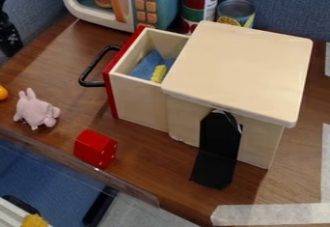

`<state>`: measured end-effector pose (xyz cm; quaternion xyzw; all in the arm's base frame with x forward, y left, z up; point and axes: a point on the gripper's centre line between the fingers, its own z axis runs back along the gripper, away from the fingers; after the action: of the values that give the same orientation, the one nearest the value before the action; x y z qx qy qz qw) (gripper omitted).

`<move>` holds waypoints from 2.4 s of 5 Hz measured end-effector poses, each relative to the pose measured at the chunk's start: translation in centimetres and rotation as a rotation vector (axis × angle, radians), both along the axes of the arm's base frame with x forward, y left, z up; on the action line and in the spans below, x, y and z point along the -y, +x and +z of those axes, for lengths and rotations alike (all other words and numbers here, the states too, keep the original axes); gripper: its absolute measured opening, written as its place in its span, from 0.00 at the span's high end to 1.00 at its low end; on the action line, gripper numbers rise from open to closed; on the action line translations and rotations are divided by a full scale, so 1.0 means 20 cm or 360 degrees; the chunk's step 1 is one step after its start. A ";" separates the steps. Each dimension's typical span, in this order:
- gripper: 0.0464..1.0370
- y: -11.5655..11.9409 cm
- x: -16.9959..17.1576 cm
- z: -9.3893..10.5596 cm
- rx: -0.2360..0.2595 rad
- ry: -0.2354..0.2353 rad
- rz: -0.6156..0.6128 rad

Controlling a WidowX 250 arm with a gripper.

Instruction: Close the wooden drawer

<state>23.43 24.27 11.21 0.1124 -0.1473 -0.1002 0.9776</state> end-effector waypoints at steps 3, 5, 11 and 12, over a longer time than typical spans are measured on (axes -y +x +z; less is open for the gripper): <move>0.04 0.22 0.06 -0.08 -0.0049 0.0357 -0.1202; 0.04 0.37 0.15 -0.22 -0.0267 0.0328 -0.1711; 0.04 0.41 0.53 -0.42 -0.0515 0.0121 -0.1784; 0.04 0.42 0.60 -0.44 -0.0510 0.0090 -0.1763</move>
<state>31.79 12.37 2.48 0.0281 -0.0315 -0.6168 0.7860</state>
